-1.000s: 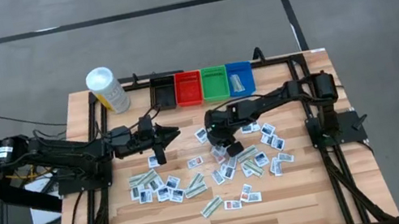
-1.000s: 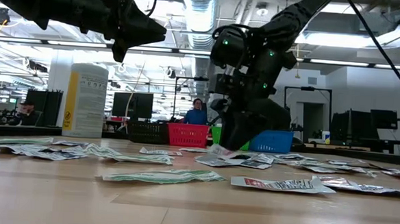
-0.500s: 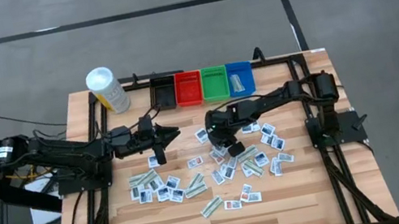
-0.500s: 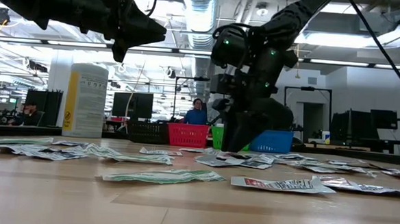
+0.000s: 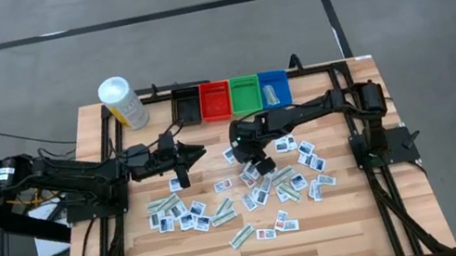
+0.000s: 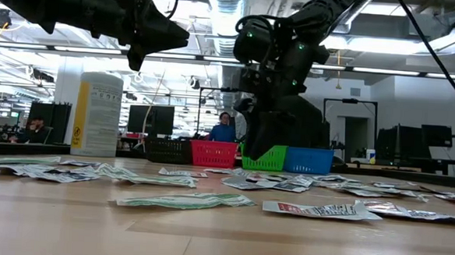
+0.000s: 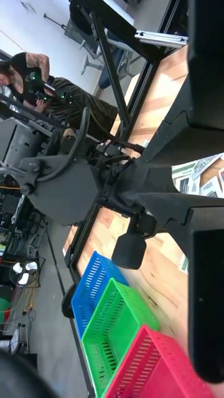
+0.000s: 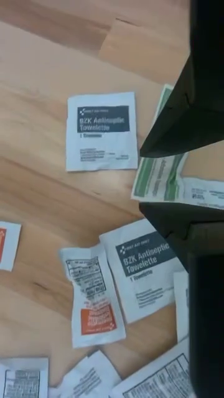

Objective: Pick & Place First Aid Supplies
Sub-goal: Put the bandage pack into the blue bin

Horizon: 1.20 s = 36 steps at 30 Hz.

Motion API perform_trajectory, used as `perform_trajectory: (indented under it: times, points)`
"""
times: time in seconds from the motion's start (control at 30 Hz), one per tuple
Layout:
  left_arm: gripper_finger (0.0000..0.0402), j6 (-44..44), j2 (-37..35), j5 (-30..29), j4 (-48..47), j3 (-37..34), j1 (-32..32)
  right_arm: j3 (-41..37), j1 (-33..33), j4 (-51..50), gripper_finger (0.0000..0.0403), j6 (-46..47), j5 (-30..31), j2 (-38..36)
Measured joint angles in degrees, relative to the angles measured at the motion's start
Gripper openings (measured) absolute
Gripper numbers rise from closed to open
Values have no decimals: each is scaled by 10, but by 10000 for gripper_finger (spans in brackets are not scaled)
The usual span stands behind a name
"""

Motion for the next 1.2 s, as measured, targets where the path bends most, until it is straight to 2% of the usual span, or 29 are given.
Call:
perform_trajectory:
  times: [0.93, 1.2]
  points:
    - [76, 0, 0, 0, -1, 0, 0, 1, -11, 9, 120, 24, -17, 43]
    - [76, 0, 0, 0, -1, 0, 0, 1, -11, 9, 87, 24, -17, 43]
